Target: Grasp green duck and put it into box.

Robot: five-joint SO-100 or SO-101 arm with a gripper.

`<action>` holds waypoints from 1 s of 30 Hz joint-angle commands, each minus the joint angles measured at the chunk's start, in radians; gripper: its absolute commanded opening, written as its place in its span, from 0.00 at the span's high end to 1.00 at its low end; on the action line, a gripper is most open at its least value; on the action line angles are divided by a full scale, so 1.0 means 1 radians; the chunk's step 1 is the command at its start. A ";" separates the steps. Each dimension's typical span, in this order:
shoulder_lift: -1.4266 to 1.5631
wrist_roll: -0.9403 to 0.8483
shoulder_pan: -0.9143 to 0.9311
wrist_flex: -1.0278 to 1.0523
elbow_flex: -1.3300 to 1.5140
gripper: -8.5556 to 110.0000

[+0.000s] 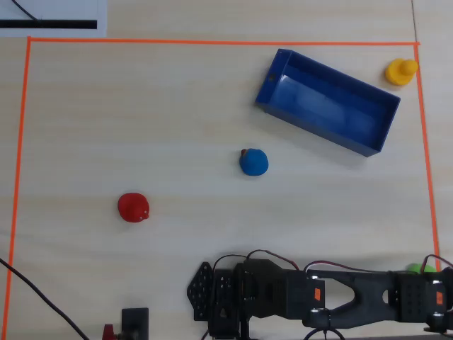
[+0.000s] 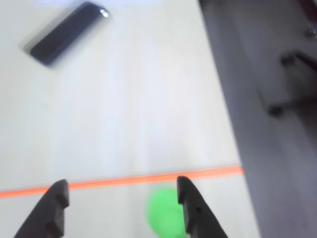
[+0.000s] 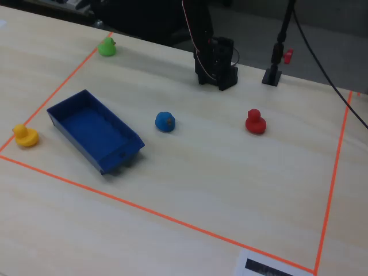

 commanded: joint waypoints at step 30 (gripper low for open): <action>-0.293 -0.084 -0.002 -0.031 -0.043 0.52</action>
